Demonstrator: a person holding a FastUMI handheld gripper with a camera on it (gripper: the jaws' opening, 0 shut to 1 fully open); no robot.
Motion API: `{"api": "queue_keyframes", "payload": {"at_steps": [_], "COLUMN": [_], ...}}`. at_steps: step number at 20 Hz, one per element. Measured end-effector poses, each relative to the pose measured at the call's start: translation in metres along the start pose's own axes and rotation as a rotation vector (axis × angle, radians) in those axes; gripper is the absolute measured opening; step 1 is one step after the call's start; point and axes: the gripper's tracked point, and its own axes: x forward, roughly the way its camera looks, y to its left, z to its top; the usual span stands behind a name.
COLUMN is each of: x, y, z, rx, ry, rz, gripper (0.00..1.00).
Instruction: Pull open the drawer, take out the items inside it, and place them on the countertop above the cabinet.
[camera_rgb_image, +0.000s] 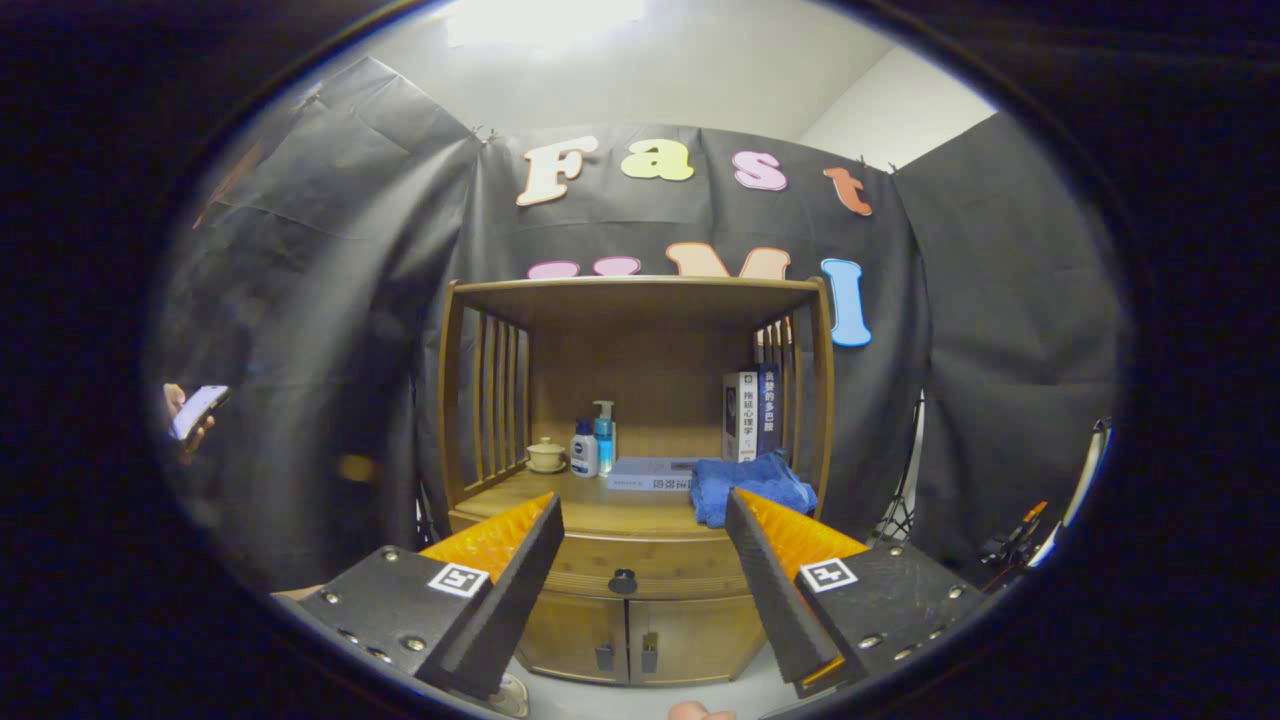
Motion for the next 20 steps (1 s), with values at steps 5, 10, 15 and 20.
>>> {"api": "queue_keyframes", "payload": {"at_steps": [5,10,15,20], "x": [0.009,0.046,0.107,0.156], "y": [0.002,0.017,0.021,0.024], "z": [-0.013,-0.060,-0.123,-0.194], "rx": [-0.008,-0.027,-0.023,0.001], "ry": [0.023,0.088,0.149,0.268], "rz": [0.001,0.033,0.032,0.049], "gripper": [0.98,0.98,0.98,0.98]}}
